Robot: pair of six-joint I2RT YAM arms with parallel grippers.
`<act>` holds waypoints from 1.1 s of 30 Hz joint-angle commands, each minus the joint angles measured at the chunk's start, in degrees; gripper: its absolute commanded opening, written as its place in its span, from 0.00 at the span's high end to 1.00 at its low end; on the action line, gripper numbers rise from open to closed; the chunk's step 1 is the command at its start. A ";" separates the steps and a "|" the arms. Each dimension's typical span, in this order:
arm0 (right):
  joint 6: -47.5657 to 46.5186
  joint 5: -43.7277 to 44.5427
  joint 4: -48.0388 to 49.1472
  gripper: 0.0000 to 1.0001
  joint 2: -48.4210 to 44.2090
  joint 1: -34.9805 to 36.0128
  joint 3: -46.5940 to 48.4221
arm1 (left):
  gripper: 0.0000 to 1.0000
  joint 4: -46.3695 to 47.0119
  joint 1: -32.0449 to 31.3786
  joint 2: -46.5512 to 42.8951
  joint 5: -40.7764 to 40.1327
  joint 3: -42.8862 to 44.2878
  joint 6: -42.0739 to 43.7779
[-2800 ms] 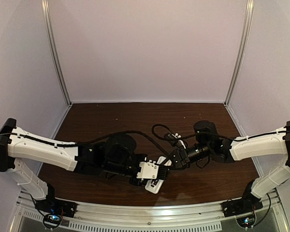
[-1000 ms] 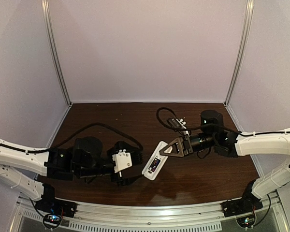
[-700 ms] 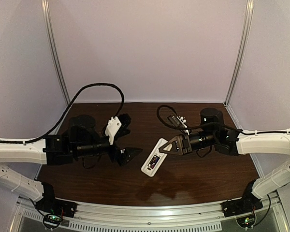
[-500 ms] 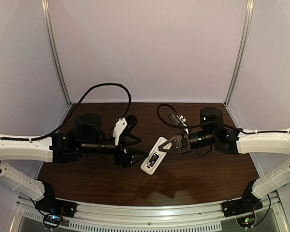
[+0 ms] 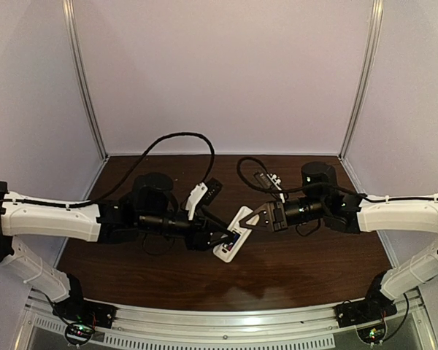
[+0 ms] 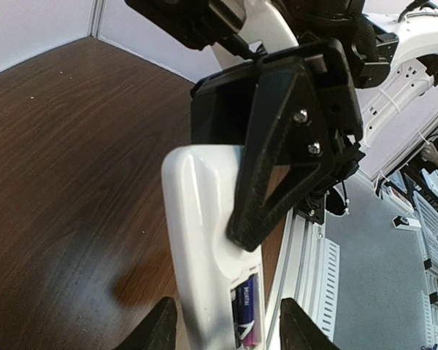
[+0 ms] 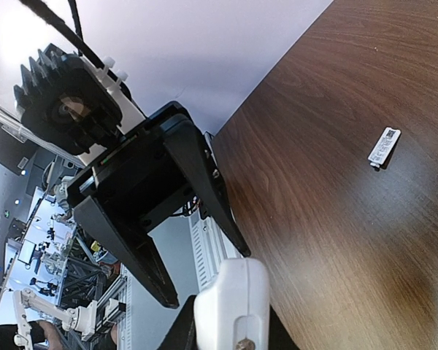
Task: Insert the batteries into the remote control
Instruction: Press the battery in the battery compartment.
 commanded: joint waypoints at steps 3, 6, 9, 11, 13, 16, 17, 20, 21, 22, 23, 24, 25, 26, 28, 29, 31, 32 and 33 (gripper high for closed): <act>-0.84 0.97 0.68 1.00 -0.77 0.25 0.73 | 0.52 3.13 0.61 2.20 1.33 2.76 -1.33; -0.74 0.99 0.94 1.00 -0.77 0.34 0.64 | 0.53 3.46 0.63 3.07 2.24 3.07 -1.31; -0.78 0.99 0.84 1.00 -0.90 0.34 0.68 | 0.56 3.57 0.63 3.68 2.55 3.08 -1.24; -0.67 0.91 0.93 1.00 -0.89 0.43 0.68 | 0.57 3.43 0.59 3.98 2.41 3.13 -1.24; -0.61 0.80 1.09 1.00 -0.98 0.51 0.74 | 0.59 2.98 0.62 4.39 2.01 3.37 -1.31; -0.61 0.79 0.99 1.00 -1.08 0.56 0.93 | 0.60 2.59 0.60 5.05 1.85 3.86 -1.33; -0.61 0.73 0.95 1.00 -1.08 0.65 1.02 | 0.61 2.44 0.61 5.19 1.57 4.06 -1.40; -0.69 0.54 1.08 1.00 -1.12 0.76 1.12 | 0.64 1.34 0.60 5.83 0.36 4.59 -1.48; -0.76 0.53 1.00 1.00 -1.16 0.80 1.12 | 0.66 1.03 0.69 6.01 0.06 4.65 -1.50; -0.78 0.54 1.06 1.00 -1.24 0.80 1.12 | 0.67 0.87 0.70 6.15 0.02 4.66 -1.58; -0.78 0.47 1.06 1.00 -1.26 0.74 1.12 | 0.69 0.80 0.75 6.31 -0.18 4.66 -1.71; -0.85 0.45 1.05 1.00 -1.37 0.73 1.12 | 0.70 0.59 0.82 6.52 -0.25 4.66 -1.76; -0.87 0.44 1.05 1.00 -1.49 0.73 1.12 | 0.72 0.52 0.92 6.72 -0.18 4.66 -1.70; -0.87 0.44 1.02 1.00 -1.58 0.73 1.12 | 0.73 0.25 0.88 6.94 -0.25 4.73 -1.64; -0.82 0.24 1.27 1.00 -1.79 0.75 1.25 | 0.75 -0.36 0.85 7.31 -0.41 4.71 -1.30; -0.70 0.11 1.46 1.00 -1.91 0.79 1.29 | 0.76 -0.52 0.85 7.51 -0.54 4.67 -1.14; -0.32 -0.07 1.87 1.00 -2.20 0.76 1.36 | 0.77 -0.94 0.85 7.62 -0.51 4.62 -0.23; -0.03 -0.20 2.08 1.00 -2.19 0.76 1.38 | 0.77 -1.35 0.86 7.74 -0.71 4.66 0.19; 0.31 -0.30 2.38 1.00 -2.22 0.74 1.39 | 0.77 -1.72 0.87 7.78 -1.23 4.78 0.64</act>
